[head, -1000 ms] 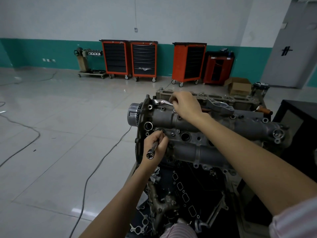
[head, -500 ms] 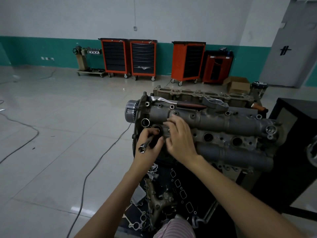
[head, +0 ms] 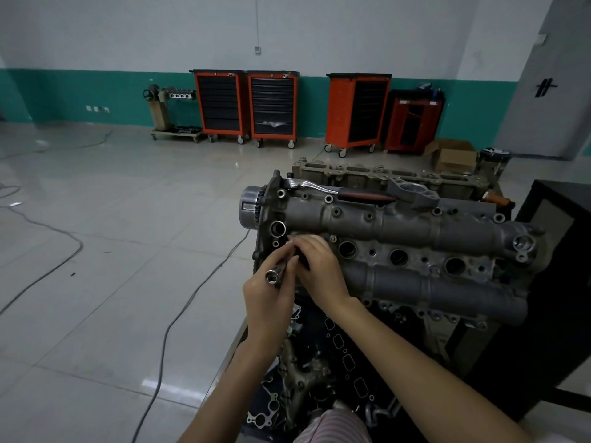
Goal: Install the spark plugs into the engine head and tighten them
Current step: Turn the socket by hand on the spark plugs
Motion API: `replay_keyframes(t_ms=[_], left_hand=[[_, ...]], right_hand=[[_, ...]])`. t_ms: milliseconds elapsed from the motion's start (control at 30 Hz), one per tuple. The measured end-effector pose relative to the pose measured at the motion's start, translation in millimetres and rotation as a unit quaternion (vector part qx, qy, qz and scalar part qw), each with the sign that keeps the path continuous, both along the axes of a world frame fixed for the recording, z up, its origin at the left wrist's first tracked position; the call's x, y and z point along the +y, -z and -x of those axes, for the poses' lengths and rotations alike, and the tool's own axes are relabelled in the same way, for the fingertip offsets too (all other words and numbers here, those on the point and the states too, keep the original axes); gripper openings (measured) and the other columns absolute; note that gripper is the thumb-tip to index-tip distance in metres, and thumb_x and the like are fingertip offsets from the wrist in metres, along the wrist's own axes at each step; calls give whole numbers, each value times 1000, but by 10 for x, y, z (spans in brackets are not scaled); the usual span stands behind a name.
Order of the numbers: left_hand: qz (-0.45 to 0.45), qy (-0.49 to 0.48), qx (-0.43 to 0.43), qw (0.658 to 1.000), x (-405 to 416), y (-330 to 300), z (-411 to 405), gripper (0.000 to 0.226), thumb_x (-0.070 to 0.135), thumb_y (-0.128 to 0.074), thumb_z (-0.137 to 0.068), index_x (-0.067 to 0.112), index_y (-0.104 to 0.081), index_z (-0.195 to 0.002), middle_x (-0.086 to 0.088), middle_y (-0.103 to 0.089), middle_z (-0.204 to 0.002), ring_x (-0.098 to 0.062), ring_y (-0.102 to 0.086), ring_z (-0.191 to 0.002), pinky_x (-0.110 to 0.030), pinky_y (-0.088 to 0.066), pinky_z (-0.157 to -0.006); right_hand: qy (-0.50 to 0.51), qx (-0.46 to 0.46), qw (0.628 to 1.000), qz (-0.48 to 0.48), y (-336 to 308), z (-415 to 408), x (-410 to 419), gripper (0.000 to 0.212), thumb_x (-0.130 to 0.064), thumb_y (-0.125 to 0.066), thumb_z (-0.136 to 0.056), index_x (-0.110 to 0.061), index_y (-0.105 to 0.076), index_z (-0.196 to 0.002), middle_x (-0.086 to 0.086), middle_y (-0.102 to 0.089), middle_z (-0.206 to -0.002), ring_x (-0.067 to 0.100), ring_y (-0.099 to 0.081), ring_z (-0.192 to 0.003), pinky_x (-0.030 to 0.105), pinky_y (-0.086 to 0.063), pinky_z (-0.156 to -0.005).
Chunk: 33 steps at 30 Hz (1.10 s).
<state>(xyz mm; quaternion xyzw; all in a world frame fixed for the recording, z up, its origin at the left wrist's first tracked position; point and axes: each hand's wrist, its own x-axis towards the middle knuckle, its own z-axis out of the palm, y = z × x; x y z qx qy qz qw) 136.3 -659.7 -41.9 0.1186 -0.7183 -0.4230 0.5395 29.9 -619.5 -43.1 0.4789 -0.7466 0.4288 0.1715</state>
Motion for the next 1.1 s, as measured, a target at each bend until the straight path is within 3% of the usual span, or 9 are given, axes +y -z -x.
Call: replay_keyframes(t_ms=[133, 233, 400, 533, 667, 800, 900, 1033, 1100], left_hand=[[62, 33, -1, 998, 40, -10, -32, 33, 2, -63, -85, 5, -61, -118, -5, -65, -115, -2, -59, -107, -12, -46, -87], [90, 51, -7, 995, 53, 11, -36, 40, -2, -58, -87, 5, -54, -126, -8, -62, -121, -8, -61, -105, -14, -48, -82], [86, 19, -1, 996, -19, -34, -18, 32, 0, -61, -85, 7, -63, -116, 4, -68, -106, -5, -65, -84, -15, -51, -72], [19, 38, 4, 999, -90, -103, 33, 34, -2, -61, -85, 21, -64, -110, 21, -68, -97, 1, -64, -81, -16, -51, -69], [5, 36, -4, 999, -60, -67, 100, 27, 2, -64, -85, 21, -67, -104, 3, -69, -82, -21, -62, -66, -35, -51, -63], [-4, 17, 24, 1000, -107, -113, 135, 20, 8, -70, -80, 22, -70, -94, 17, -70, -87, -1, -65, -76, -11, -47, -66], [-2, -9, 12, 1000, -166, -148, 155, 19, 13, -75, -76, 28, -68, -85, 18, -68, -85, 1, -64, -73, -6, -44, -65], [50, 33, -14, 998, -198, -81, 133, 36, 10, -69, -82, 36, -61, -105, 16, -67, -101, -2, -63, -94, -17, -50, -80], [54, 58, -33, 996, -197, -23, 126, 42, 4, -62, -86, 27, -58, -121, 8, -67, -98, -10, -64, -91, -26, -52, -80]], right_hand=[[-17, 14, 1000, 17, 9, -19, 33, 19, 3, -59, -81, 3, -64, -99, 12, -65, -102, 27, -55, -101, 34, -42, -91], [5, 30, 999, 11, -8, -45, 24, 20, 4, -55, -85, 6, -62, -104, 16, -64, -104, 28, -55, -105, 37, -43, -92], [31, 58, 998, -2, -90, -87, 7, 28, 3, -59, -80, 6, -60, -107, 19, -61, -105, 34, -59, -95, 44, -48, -80], [29, 93, 995, -8, -232, -35, -10, 14, 1, -65, -70, 0, -61, -83, 15, -59, -83, 31, -56, -74, 38, -47, -63], [35, 71, 996, -39, -162, 69, -7, 8, -4, -61, -79, 1, -60, -85, 15, -56, -88, 33, -58, -73, 37, -47, -57], [24, 10, 999, -23, -114, 94, -21, 15, -10, -58, -85, 0, -58, -96, 15, -52, -100, 34, -58, -79, 46, -48, -62], [7, 0, 1000, -30, -94, 105, 0, 16, -8, -56, -88, 0, -59, -101, 15, -52, -101, 33, -58, -84, 49, -48, -68], [-7, 11, 999, -49, -72, 115, 19, 24, 0, -53, -85, 0, -58, -109, 15, -50, -100, 33, -57, -82, 48, -48, -66], [-11, 10, 999, -45, -64, 123, 17, 24, -2, -52, -87, -3, -57, -110, 12, -50, -100, 30, -57, -81, 47, -48, -65]])
